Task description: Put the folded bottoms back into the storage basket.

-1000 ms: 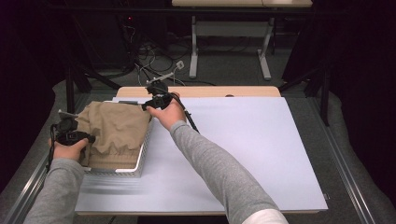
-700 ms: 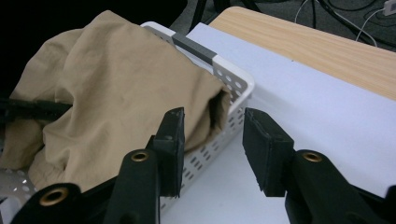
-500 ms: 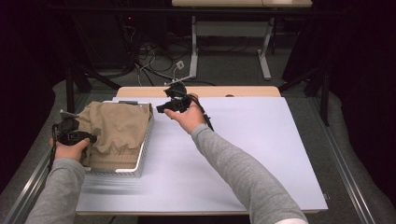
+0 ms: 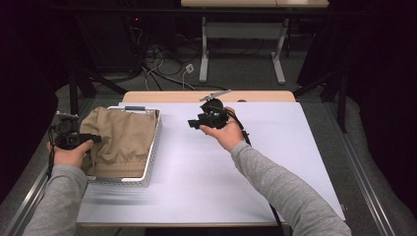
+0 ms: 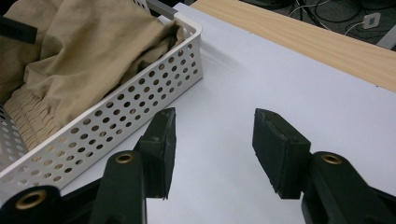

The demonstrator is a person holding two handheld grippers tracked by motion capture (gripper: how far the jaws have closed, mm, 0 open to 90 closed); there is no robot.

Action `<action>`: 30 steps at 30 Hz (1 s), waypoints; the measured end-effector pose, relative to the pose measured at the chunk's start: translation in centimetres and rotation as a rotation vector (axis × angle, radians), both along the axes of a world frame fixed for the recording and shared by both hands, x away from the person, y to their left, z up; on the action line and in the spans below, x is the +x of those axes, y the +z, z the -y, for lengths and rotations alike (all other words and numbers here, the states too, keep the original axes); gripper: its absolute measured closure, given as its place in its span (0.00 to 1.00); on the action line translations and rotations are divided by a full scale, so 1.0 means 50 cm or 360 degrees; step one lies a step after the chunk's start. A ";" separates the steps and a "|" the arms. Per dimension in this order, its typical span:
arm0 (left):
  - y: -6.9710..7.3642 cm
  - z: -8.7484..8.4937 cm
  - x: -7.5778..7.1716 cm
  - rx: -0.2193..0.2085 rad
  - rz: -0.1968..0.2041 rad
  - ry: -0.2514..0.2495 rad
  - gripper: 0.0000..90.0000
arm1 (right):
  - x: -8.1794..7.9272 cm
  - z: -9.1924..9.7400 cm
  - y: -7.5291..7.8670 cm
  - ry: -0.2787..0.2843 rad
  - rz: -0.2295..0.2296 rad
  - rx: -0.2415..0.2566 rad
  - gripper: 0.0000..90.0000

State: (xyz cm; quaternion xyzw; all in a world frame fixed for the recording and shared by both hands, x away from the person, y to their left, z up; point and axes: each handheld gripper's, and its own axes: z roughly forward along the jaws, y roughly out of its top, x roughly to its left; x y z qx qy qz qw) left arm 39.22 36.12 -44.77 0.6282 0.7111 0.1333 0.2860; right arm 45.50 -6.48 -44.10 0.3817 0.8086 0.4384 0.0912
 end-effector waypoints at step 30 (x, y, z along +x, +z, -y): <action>0.004 -0.013 0.069 0.0060 0.0100 0.0141 0.43 | -0.036 0.110 -0.031 -0.0077 -0.0004 0.0093 0.52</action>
